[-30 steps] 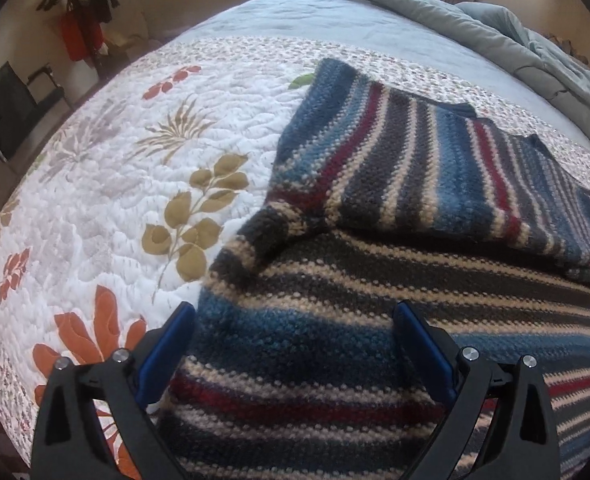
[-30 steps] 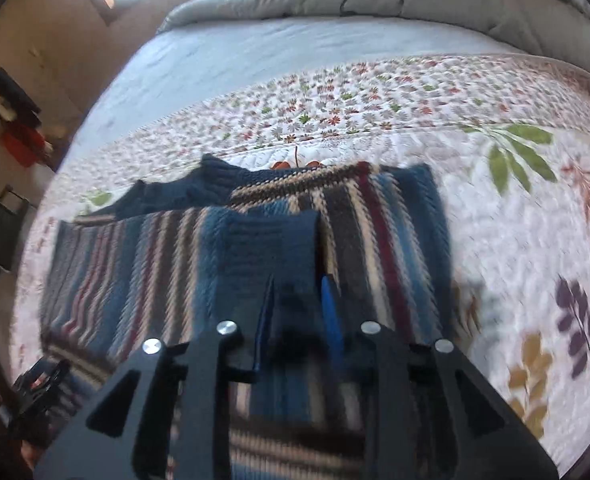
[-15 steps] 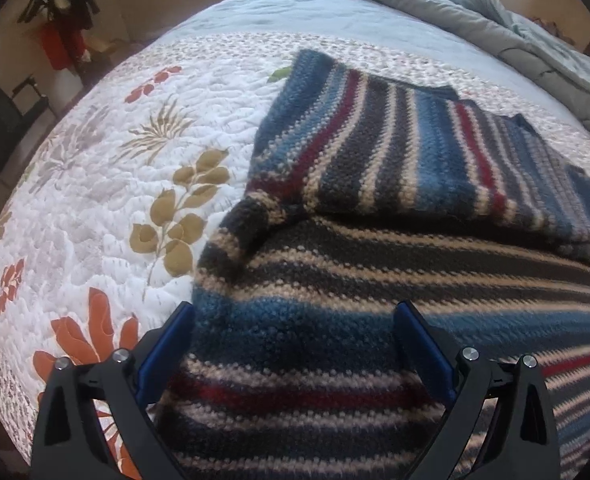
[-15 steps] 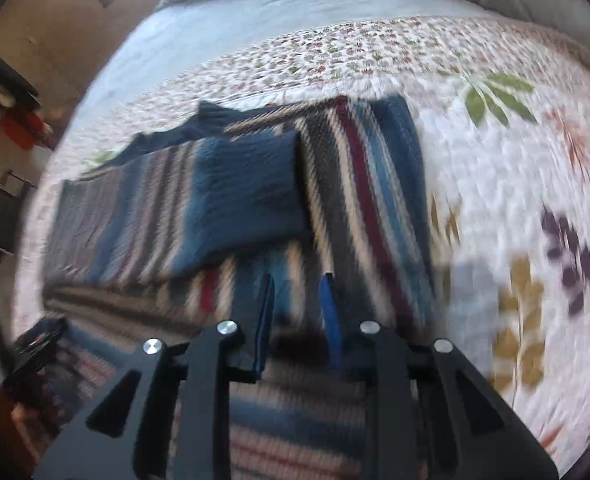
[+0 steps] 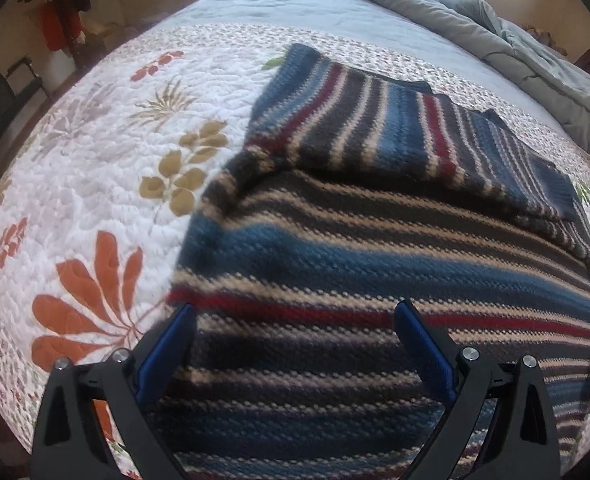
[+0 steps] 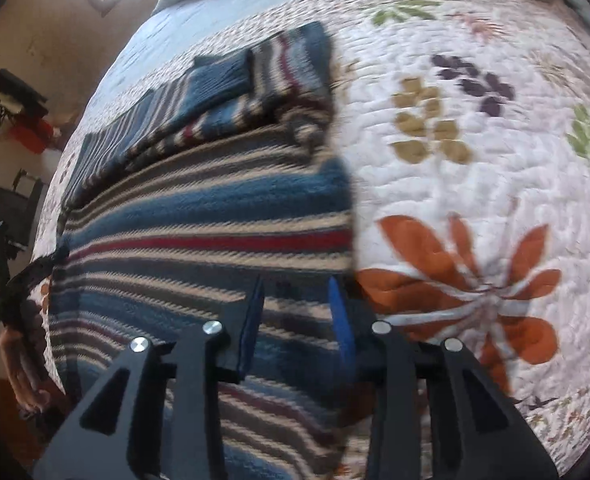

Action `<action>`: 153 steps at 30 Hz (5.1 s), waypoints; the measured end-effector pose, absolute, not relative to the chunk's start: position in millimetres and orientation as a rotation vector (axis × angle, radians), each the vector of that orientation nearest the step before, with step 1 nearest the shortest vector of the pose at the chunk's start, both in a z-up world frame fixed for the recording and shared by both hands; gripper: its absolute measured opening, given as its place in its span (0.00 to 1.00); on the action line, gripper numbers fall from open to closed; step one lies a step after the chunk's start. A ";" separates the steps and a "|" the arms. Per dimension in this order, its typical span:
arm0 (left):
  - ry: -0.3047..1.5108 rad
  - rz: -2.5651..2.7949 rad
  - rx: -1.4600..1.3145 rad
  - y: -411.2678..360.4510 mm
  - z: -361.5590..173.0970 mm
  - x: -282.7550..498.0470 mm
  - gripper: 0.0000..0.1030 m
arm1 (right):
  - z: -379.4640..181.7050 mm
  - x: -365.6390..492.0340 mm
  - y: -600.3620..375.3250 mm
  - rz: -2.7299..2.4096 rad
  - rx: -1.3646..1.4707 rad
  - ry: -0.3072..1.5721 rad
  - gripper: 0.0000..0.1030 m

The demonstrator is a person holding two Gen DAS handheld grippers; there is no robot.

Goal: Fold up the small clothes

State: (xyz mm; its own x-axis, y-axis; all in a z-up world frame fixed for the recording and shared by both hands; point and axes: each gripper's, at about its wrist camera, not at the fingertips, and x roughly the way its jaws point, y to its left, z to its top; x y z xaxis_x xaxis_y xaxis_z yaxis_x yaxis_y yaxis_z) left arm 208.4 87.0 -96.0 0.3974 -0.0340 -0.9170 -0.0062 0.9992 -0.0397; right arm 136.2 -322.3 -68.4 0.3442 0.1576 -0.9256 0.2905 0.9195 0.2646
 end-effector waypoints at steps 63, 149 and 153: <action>1.363 -0.463 -0.535 155.9 -108.8 21.6 0.80 | -98.5 6.8 -257.4 0.133 0.508 1.340 0.40; 1.248 -0.370 -0.567 167.9 -84.7 34.0 0.10 | -66.9 12.0 -252.2 0.330 0.593 1.222 0.09; 1.228 -0.387 -0.635 176.6 -79.8 41.6 0.10 | -55.1 19.5 -265.5 0.333 0.624 1.176 0.09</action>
